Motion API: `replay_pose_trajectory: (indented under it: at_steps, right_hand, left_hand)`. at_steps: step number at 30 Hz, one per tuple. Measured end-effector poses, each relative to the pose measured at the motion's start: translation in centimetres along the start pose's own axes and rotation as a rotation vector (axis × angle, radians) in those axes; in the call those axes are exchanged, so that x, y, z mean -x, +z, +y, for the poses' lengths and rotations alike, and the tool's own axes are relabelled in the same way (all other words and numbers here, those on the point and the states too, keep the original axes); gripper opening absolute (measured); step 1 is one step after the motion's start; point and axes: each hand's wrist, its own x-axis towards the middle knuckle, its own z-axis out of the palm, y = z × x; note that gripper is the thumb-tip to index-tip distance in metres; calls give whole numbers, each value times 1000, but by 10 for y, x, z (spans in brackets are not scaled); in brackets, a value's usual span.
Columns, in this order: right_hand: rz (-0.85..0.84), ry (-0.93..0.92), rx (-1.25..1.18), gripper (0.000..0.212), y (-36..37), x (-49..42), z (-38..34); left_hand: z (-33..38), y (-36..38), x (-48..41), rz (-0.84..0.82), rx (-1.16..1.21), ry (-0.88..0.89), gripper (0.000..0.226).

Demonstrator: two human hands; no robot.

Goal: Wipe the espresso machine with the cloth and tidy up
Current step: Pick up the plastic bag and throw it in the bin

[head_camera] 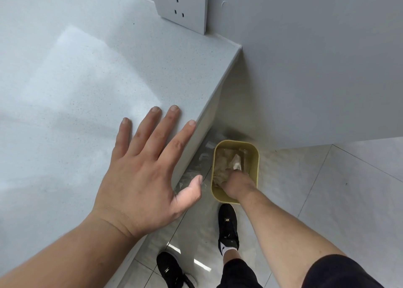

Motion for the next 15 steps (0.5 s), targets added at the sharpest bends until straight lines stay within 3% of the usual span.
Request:
replay_pose_trajectory:
  at_steps: [8, 15]
  right_hand:
    - [38, -9, 21, 41, -18, 24, 1]
    - [101, -9, -31, 58, -38, 63, 9]
  left_hand:
    - [0, 0, 0, -37, -22, -7, 89]
    - [1, -2, -1, -54, -27, -9, 88]
